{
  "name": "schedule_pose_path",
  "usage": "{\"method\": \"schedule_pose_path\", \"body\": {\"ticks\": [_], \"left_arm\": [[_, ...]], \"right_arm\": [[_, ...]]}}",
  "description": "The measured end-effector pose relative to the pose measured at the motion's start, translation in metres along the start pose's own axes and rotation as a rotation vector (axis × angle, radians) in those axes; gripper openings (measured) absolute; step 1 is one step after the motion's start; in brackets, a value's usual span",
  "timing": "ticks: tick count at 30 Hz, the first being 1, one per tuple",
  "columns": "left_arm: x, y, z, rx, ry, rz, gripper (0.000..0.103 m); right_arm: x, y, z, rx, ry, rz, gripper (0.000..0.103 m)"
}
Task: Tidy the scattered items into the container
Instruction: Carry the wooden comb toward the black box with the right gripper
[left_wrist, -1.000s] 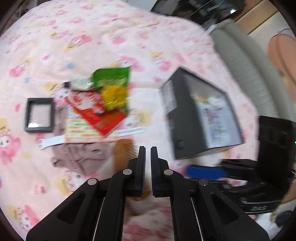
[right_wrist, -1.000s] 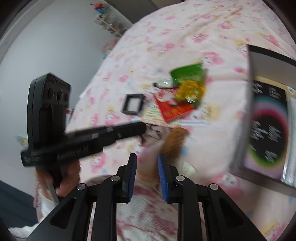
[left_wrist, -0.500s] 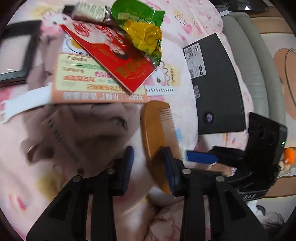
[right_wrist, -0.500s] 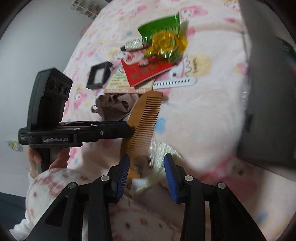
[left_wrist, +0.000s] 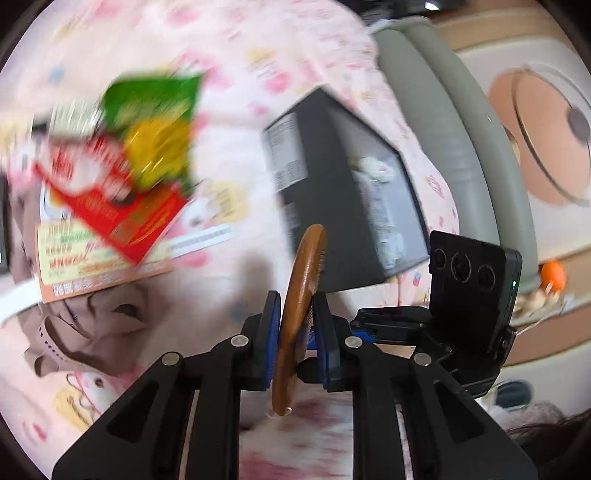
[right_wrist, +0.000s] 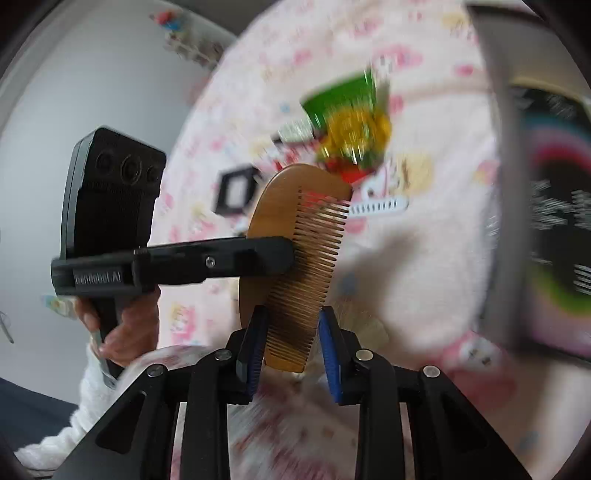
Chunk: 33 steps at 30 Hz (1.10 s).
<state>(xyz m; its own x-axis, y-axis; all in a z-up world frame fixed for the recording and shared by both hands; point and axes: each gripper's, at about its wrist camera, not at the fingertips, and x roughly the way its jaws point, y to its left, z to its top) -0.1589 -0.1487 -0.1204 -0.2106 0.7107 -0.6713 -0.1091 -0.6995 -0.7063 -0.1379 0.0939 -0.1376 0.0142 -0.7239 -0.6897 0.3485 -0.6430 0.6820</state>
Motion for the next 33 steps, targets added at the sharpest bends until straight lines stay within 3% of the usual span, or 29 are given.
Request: {"method": "schedule_pose_path", "body": {"ticks": [6, 11, 14, 17, 22, 28, 33], "left_arm": [[-0.007, -0.105, -0.011, 0.165, -0.041, 0.015, 0.015], [0.054, -0.179, -0.025, 0.303, 0.012, 0.111, 0.011], [0.103, -0.203, -0.035, 0.368, 0.067, 0.188, 0.011], [0.147, -0.211, -0.046, 0.431, 0.111, 0.269, 0.009], [0.179, -0.202, -0.054, 0.476, 0.149, 0.359, 0.008], [0.184, -0.192, -0.052, 0.448, 0.146, 0.370, 0.008], [0.198, -0.195, -0.059, 0.493, 0.194, 0.387, 0.008]], "right_arm": [[-0.095, 0.009, -0.038, -0.020, -0.175, 0.023, 0.025], [-0.151, -0.022, -0.082, 0.031, -0.263, -0.062, 0.025], [-0.166, -0.055, -0.105, 0.117, -0.271, -0.076, 0.025], [-0.173, -0.083, -0.118, 0.183, -0.272, -0.093, 0.025], [-0.169, -0.118, -0.127, 0.257, -0.247, -0.138, 0.025], [-0.172, -0.132, -0.130, 0.303, -0.270, -0.196, 0.025], [-0.193, -0.144, -0.130, 0.363, -0.359, -0.204, 0.027]]}}
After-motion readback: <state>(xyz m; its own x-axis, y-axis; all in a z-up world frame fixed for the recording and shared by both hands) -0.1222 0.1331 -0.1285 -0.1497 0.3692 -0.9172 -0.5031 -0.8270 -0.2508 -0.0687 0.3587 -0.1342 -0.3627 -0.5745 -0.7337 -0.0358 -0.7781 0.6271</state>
